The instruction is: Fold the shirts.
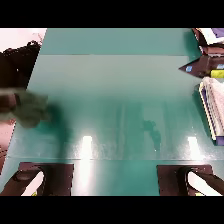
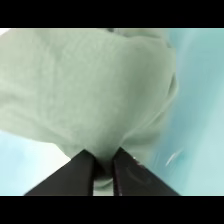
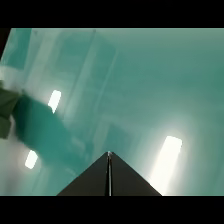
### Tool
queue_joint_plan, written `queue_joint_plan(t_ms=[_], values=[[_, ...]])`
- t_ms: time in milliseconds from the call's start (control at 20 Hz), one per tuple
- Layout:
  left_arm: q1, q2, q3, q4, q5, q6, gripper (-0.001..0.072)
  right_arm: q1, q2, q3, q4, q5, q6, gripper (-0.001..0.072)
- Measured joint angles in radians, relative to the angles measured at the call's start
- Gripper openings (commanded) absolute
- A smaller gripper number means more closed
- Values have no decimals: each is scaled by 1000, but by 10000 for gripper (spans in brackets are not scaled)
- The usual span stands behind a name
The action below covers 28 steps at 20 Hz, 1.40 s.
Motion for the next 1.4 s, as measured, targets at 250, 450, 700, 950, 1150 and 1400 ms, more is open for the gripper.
queue_joint_plan(t_ms=[250, 450, 700, 950, 1150, 1400], values=[[-280, -64, 232, -43, 18, -43, 30, -3, 0, 151, 8, -40, 0, 21], [-510, -244, 276, -80, 45, -59, 33, -3, 1, 209, 9, -51, 0, 21], [-703, -531, 289, -222, 170, 32, 520, -3, 0, 227, 5, -41, 0, 21], [-669, -655, 293, -240, 243, 78, 520, -3, 1, 230, 3, -29, 1, 21], [-524, -683, 262, -270, 260, 89, 520, -3, 0, 231, 3, -25, 0, 21], [-417, -695, 77, -414, 389, 149, 519, -3, 0, 231, 3, -24, 0, 21]])
